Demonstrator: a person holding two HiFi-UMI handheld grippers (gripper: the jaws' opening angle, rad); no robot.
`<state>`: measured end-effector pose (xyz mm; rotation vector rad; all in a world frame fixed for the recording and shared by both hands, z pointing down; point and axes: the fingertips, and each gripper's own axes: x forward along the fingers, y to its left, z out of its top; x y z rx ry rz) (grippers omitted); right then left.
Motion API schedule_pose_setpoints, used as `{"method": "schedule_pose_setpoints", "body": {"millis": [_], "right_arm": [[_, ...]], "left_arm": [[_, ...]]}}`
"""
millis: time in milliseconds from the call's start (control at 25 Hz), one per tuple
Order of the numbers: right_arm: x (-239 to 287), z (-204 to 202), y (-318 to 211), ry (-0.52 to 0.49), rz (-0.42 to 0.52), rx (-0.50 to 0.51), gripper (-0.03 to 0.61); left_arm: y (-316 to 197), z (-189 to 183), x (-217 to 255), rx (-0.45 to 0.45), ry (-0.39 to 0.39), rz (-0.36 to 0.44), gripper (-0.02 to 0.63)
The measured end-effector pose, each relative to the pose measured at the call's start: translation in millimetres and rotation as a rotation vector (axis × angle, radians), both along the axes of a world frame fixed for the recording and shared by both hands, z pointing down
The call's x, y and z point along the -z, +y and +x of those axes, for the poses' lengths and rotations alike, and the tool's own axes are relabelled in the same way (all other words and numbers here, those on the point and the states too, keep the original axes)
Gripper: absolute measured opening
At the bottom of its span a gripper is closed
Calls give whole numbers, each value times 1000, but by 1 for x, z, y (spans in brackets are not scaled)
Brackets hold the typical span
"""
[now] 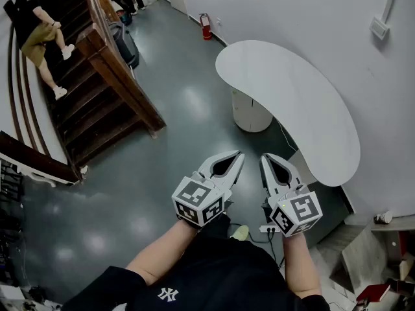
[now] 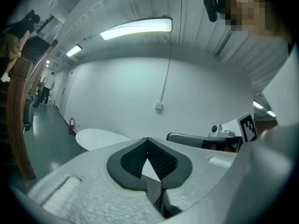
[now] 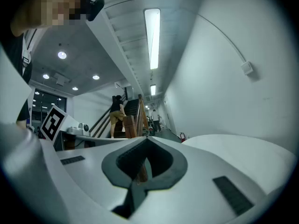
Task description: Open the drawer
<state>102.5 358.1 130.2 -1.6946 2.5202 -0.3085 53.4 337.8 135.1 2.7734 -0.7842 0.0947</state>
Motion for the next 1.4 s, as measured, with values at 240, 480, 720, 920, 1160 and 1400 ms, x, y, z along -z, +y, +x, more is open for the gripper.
{"method": "schedule_pose_setpoints", "body": {"millis": [240,480,720,920,1160,1400], "right_arm": [[-1,1,-3,-4,2,-4,14],[2,-1,-11,-57,21,10,14],[-2,17,-51,-119,6,-24,15],[-5,10,-93,-128,-6,-38,15],[-7,-9,-151,-98,-15,-43,15],[-8,-26,-197,-70,-12,-58,15]], "left_arm": [[-2,1,-1,-4,0,0,9],[-14,-6,-4,-2,3,-3,9],[-61,-12,-16,21,-14,-20,9],[-109,-29,-26,38,-13,-38,9],[-169,-47,-40,42,-9,-43,9],[-215,-56,-49,23,-16,-34,9]]}}
